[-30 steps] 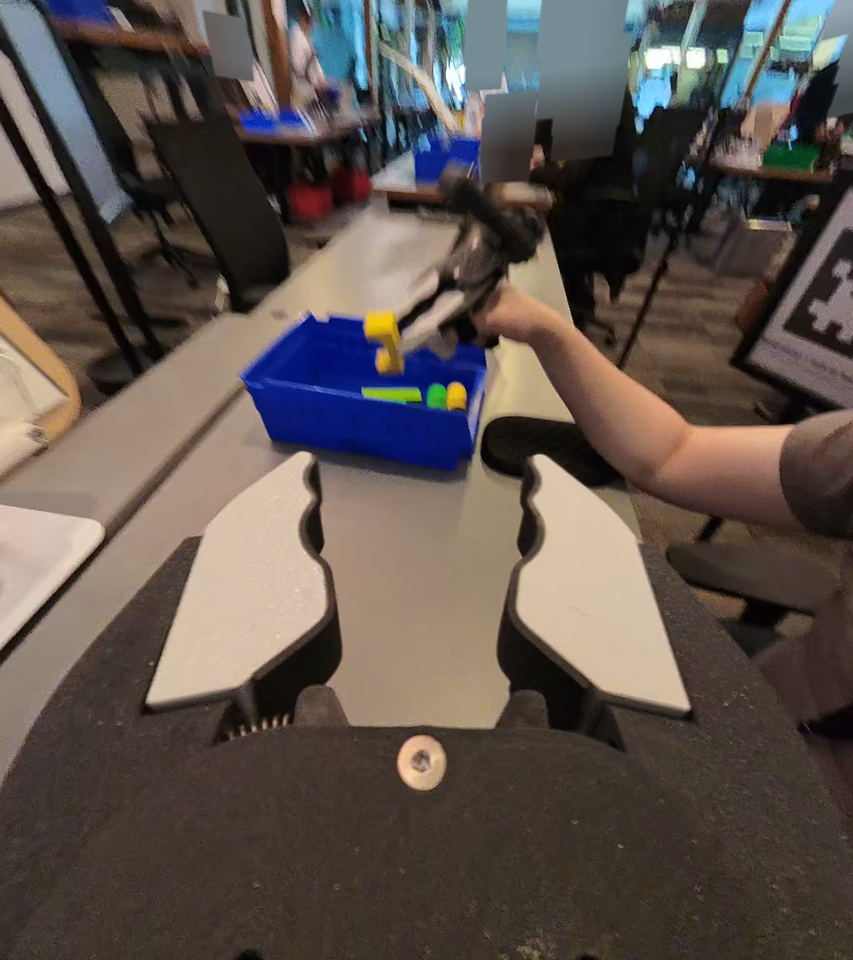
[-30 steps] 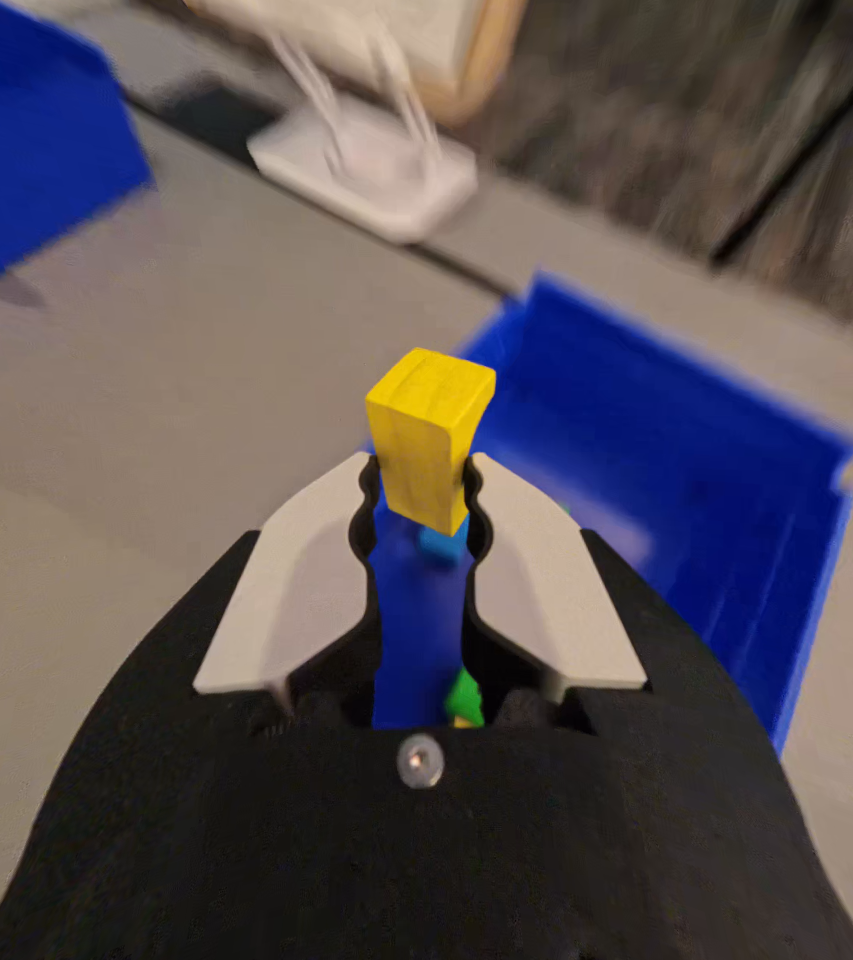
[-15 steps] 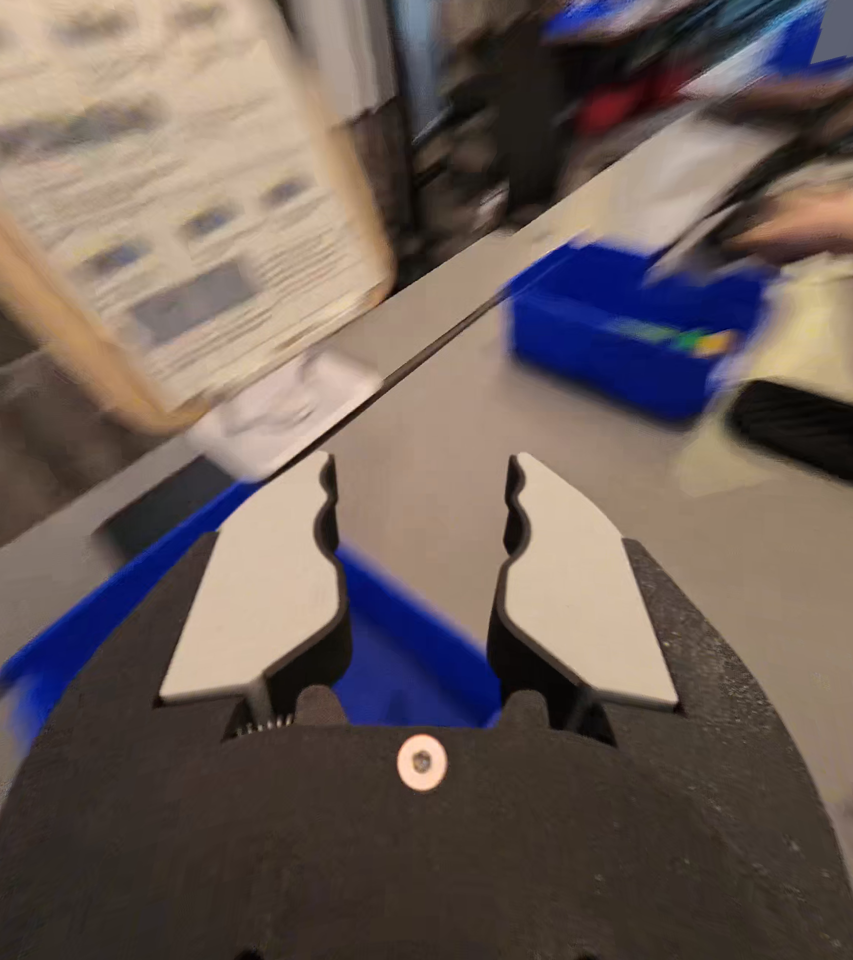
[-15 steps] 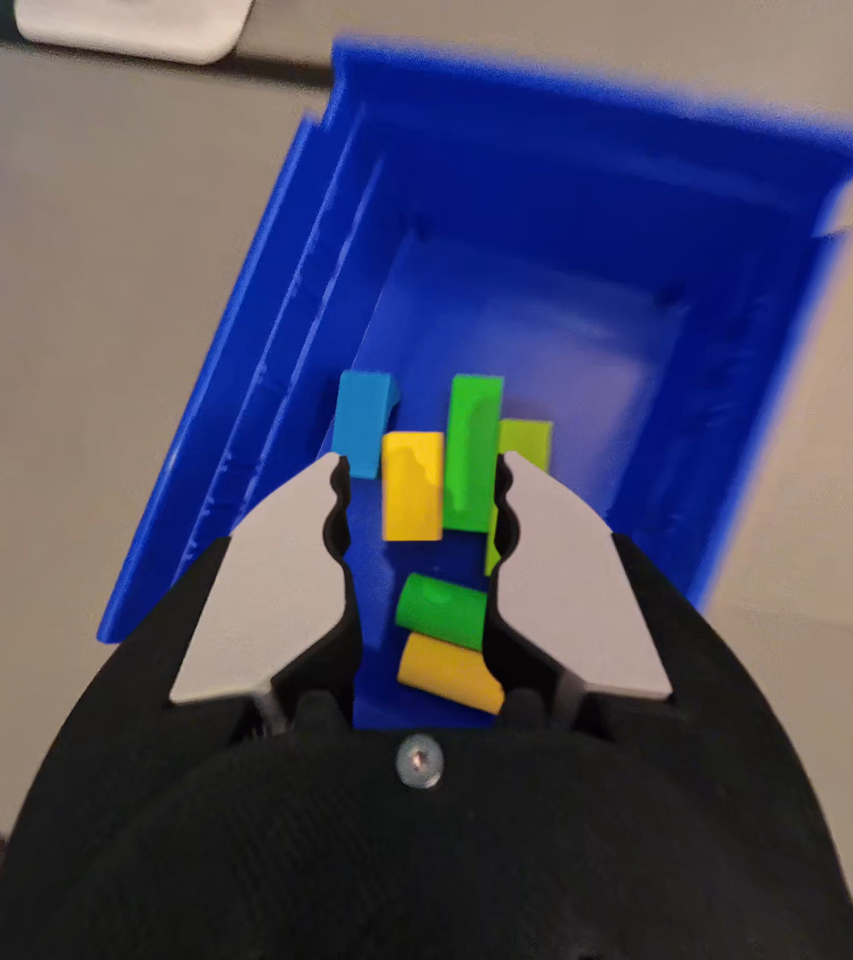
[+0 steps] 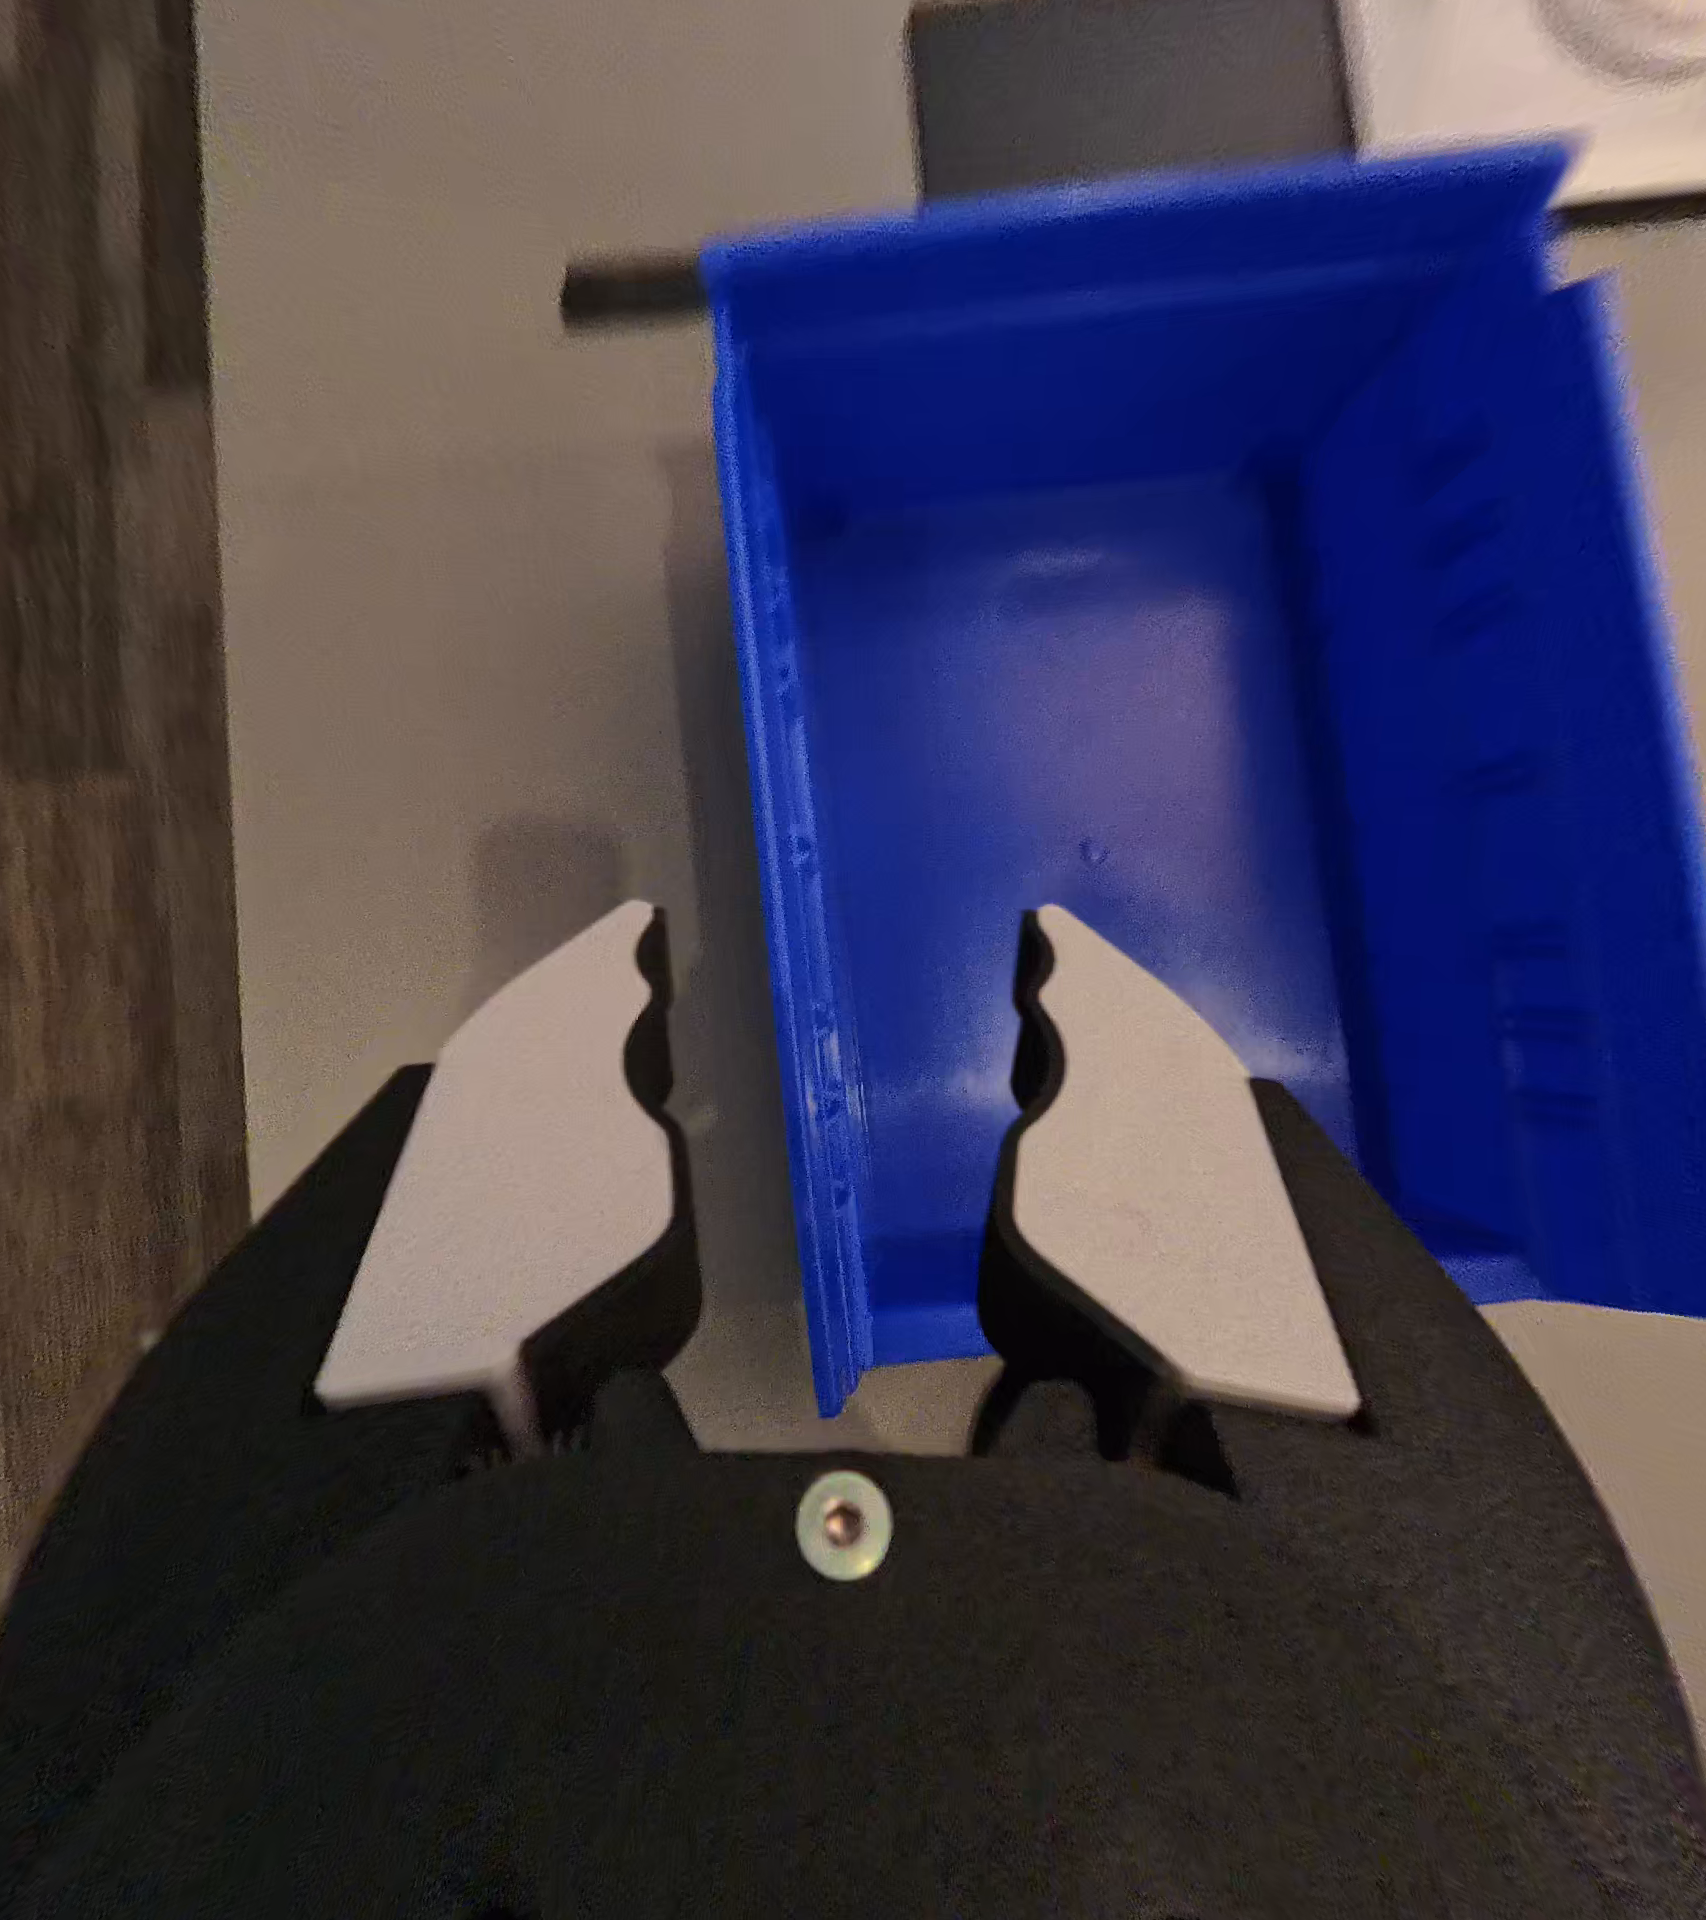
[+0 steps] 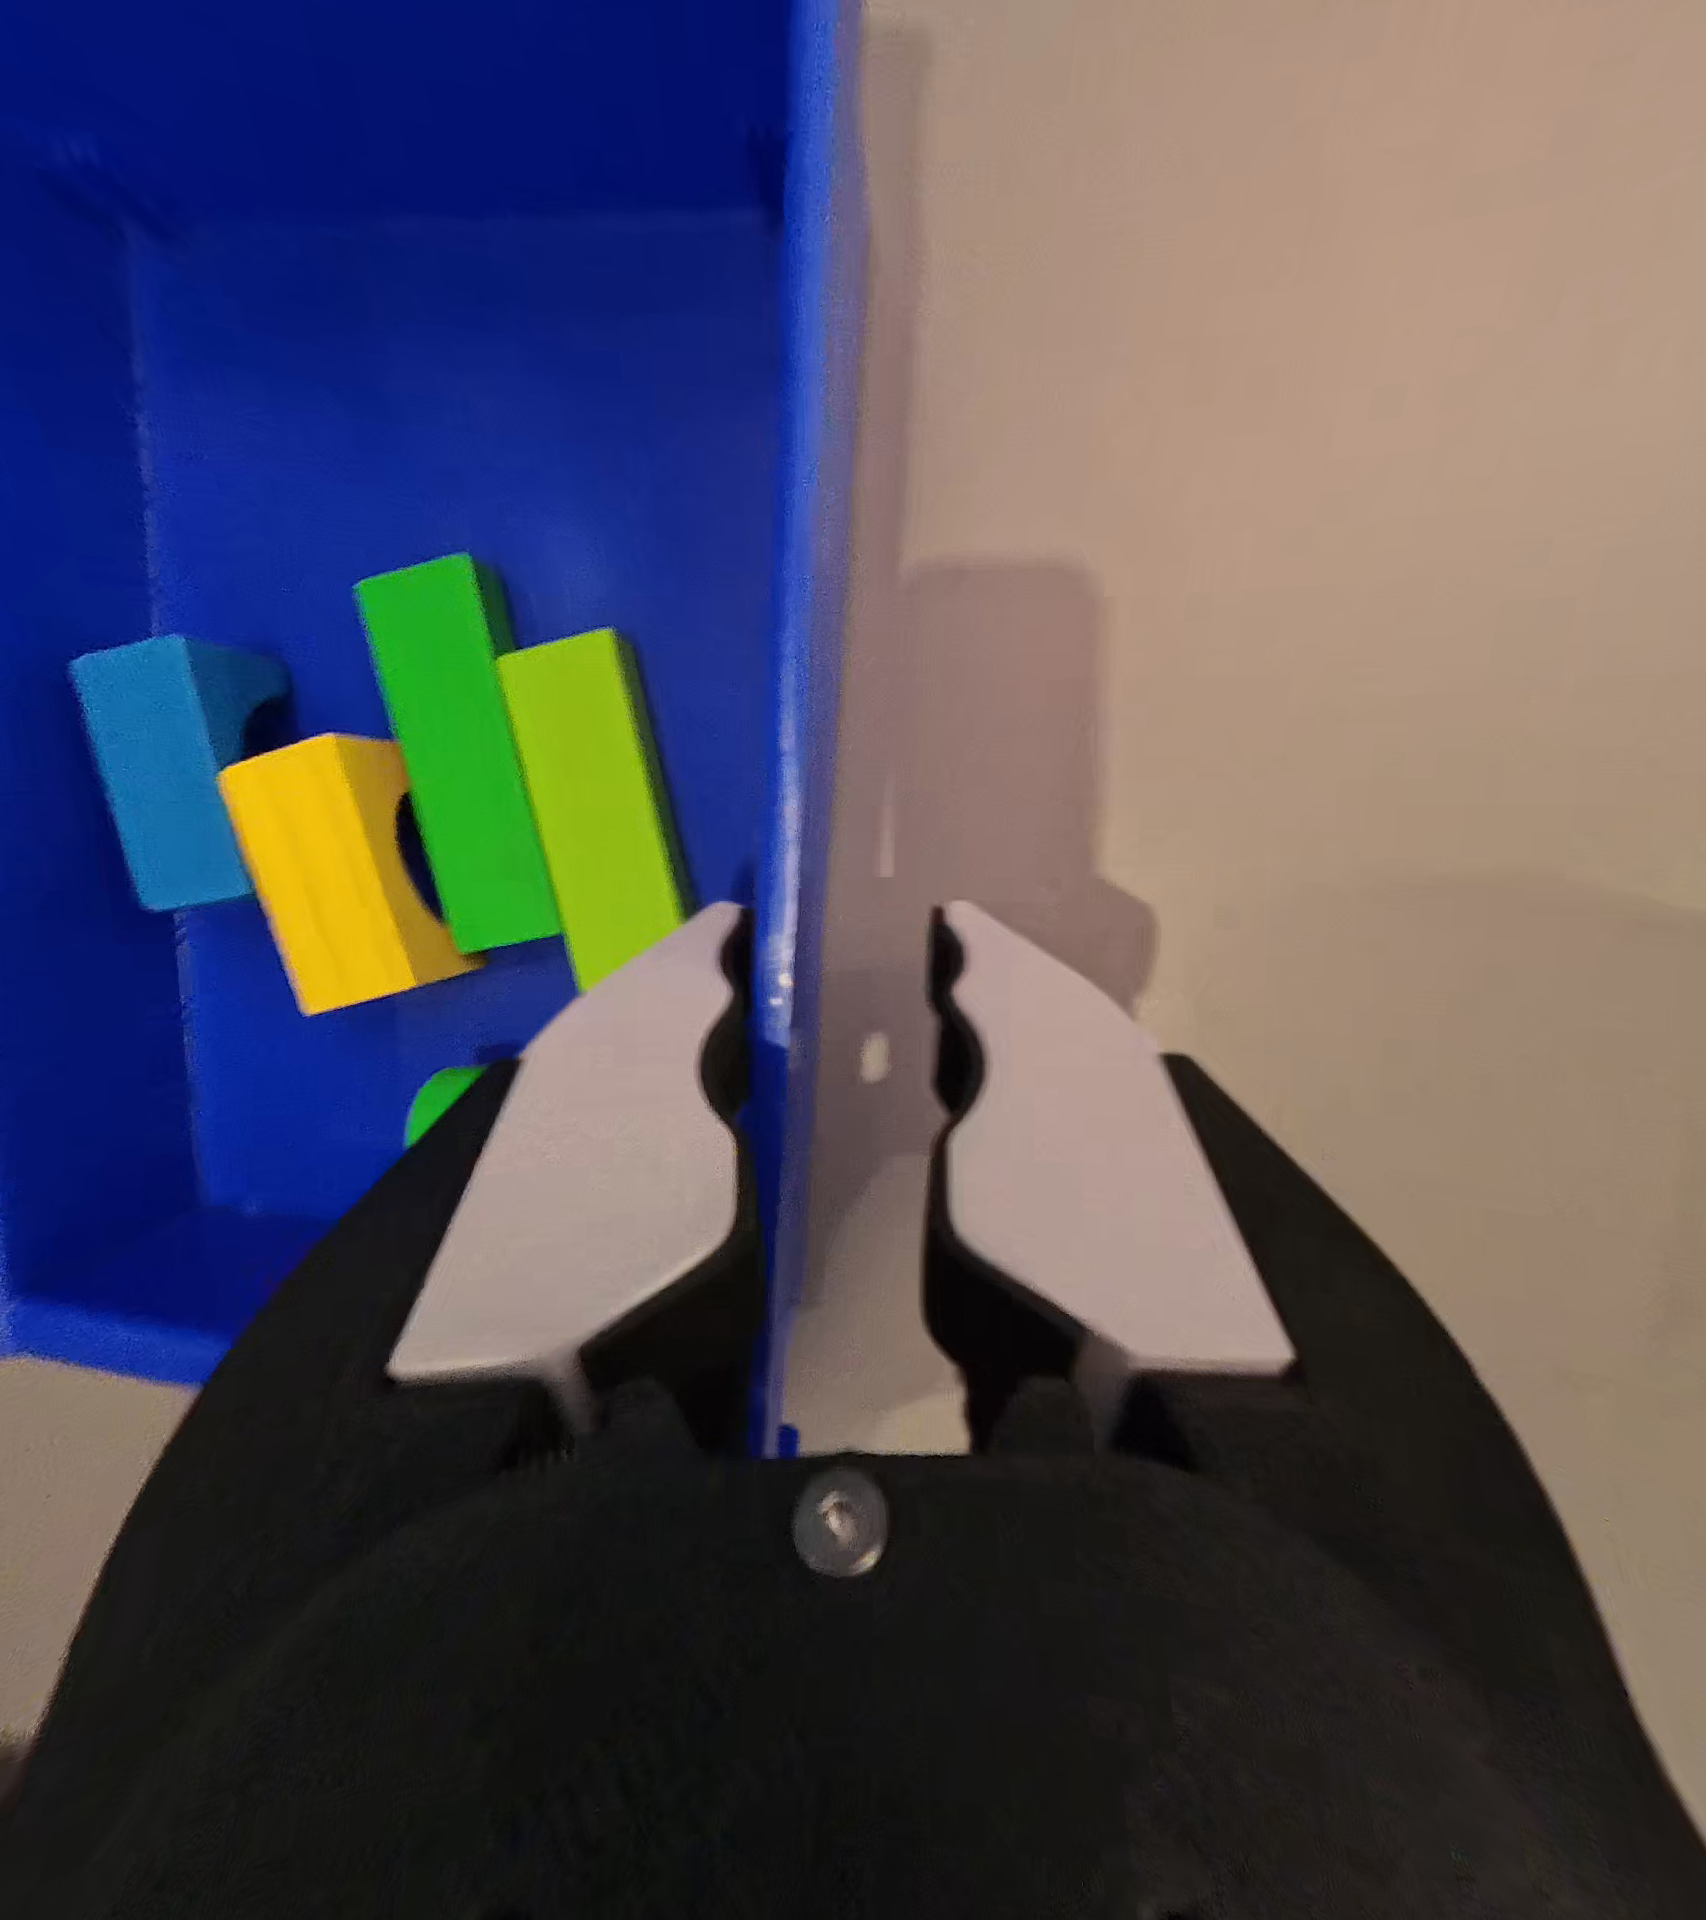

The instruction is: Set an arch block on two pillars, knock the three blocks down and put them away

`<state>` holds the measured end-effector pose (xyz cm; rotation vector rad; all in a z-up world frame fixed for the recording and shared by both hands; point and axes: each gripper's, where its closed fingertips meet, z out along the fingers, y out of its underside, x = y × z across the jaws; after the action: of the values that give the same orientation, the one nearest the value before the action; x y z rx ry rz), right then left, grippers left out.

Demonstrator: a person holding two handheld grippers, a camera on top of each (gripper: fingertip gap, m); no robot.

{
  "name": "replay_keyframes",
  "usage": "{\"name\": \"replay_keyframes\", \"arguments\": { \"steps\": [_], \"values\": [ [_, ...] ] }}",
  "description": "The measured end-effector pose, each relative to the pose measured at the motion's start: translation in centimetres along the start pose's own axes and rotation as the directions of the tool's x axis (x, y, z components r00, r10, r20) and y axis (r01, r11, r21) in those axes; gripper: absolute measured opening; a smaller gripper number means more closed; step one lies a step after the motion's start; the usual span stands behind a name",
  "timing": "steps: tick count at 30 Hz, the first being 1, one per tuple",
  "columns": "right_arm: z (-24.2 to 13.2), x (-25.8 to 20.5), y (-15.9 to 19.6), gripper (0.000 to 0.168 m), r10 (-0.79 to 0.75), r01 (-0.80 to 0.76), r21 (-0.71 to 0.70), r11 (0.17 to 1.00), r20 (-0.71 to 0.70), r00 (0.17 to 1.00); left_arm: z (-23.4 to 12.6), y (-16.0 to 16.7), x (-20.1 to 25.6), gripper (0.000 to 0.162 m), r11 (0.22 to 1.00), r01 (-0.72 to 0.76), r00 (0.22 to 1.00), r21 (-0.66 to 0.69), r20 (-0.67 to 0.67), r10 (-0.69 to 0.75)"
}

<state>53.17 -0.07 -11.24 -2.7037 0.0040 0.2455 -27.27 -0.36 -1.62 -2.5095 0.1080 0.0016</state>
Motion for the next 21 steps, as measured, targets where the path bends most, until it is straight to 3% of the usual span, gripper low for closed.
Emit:
{"name": "replay_keyframes", "arguments": {
  "steps": [2,6,9,12,15,16,18,21],
  "values": [
    [0.3,-0.9,0.5,0.010,-0.004,0.006,-0.032,0.999,0.058,0.998,1.0,0.6,-0.5,0.067,0.999,0.026,1.000,-0.048,-0.011,-0.026],
    [0.3,-0.7,0.6,0.007,-0.052,0.050,-0.070,0.996,-0.025,0.998,2.6,1.6,-1.5,0.069,0.993,0.062,0.998,-0.102,-0.015,-0.064],
    [0.3,-0.6,0.7,0.007,-0.048,0.044,-0.079,0.996,-0.041,0.998,4.2,3.5,-1.8,0.068,0.974,0.064,0.997,-0.217,-0.026,-0.072],
    [0.3,-0.7,0.7,0.007,-0.029,0.027,-0.076,0.997,-0.022,0.999,5.8,5.3,-2.3,0.059,0.946,0.048,0.999,-0.322,-0.001,-0.052],
    [0.4,-0.9,0.7,0.007,-0.039,0.038,-0.081,0.996,-0.013,0.999,7.3,6.0,0.2,0.029,0.915,0.056,0.982,-0.399,-0.143,-0.122],
    [0.4,-1.1,0.7,0.007,-0.045,0.044,-0.085,0.995,-0.014,0.999,7.7,5.9,0.9,0.036,0.910,0.064,0.977,-0.410,-0.160,-0.140],
    [0.6,-1.5,0.5,0.007,-0.060,0.059,-0.091,0.994,-0.012,0.998,8.1,5.8,0.7,0.027,0.907,0.042,0.991,-0.420,-0.098,-0.091],
    [1.0,-2.9,0.2,0.007,-0.048,0.049,-0.104,0.993,0.013,0.999,8.5,5.1,3.3,0.028,0.915,-0.016,0.984,-0.403,-0.171,-0.058]
  ]
}}
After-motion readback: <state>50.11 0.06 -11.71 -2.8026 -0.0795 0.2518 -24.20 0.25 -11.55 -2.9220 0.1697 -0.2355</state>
